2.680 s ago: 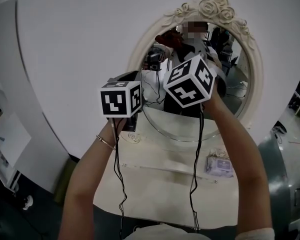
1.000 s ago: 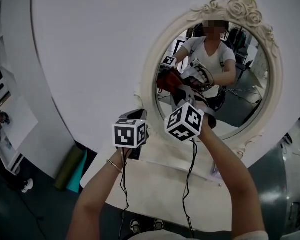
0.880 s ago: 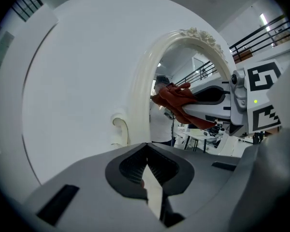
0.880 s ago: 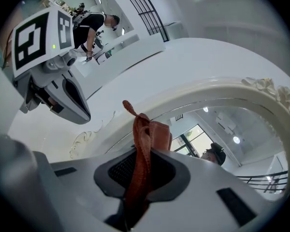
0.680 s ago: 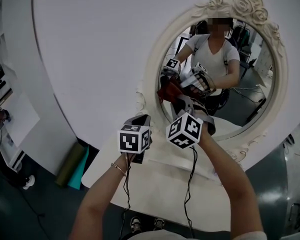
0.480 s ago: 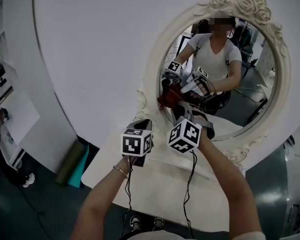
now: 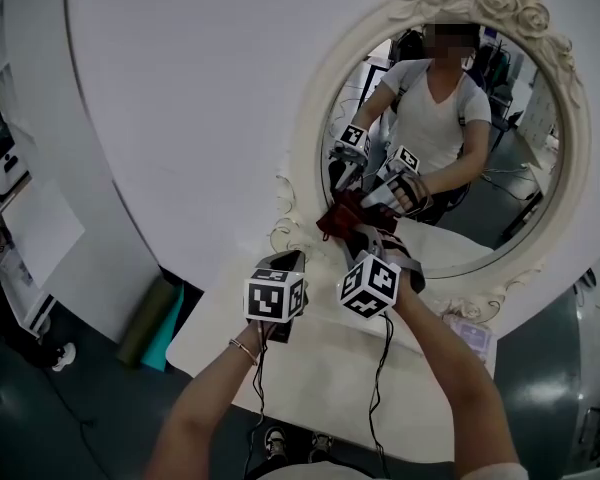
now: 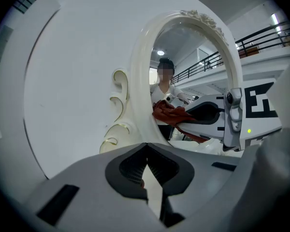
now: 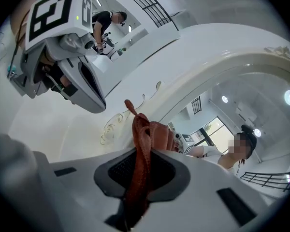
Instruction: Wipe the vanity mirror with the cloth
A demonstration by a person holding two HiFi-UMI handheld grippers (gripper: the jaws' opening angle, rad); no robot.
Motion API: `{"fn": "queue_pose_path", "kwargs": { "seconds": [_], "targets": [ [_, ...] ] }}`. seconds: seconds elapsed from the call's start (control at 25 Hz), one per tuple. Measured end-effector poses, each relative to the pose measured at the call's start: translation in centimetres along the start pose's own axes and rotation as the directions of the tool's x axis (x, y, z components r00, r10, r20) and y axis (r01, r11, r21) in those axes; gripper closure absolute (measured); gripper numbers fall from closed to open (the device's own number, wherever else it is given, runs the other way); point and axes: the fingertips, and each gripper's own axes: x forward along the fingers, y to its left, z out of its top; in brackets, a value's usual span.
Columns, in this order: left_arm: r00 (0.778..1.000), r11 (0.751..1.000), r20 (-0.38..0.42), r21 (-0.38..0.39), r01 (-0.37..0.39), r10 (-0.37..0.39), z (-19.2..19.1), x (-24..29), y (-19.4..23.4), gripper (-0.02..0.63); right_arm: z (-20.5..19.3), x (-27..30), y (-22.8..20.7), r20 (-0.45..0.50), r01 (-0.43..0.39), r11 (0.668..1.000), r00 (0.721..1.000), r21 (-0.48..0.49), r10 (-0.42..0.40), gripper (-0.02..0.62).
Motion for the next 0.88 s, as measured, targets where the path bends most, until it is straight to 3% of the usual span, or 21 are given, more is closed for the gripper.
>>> {"fn": "queue_pose_path", "kwargs": {
  "seconds": [0.16, 0.44, 0.68, 0.88],
  "targets": [
    [1.000, 1.000, -0.015, -0.001, -0.005, 0.005, -0.8, -0.1, -0.1, 0.595, -0.9, 0.5, 1.5, -0.001, -0.049, 0.997, 0.999, 0.052, 0.049, 0.532],
    [1.000, 1.000, -0.004, 0.019, -0.001, 0.001, 0.1, -0.4, -0.4, 0.595, -1.7, -0.2, 0.6, 0.013, -0.041, 0.993, 0.999, 0.114, 0.039, 0.532],
    [0.996, 0.997, 0.076, 0.061, 0.038, -0.043, 5.1, -1.2, -2.1, 0.595, -0.7, -3.8, -3.4, 0.065, -0.025, 0.986, 0.998, 0.167, 0.014, 0.532],
    [0.989, 0.988, 0.127, 0.140, 0.060, -0.078, 10.6, -2.2, -4.6, 0.595, 0.6, -7.9, -8.1, 0.079, 0.049, 0.995, 0.995, 0.083, -0.056, 0.532]
  ]
}}
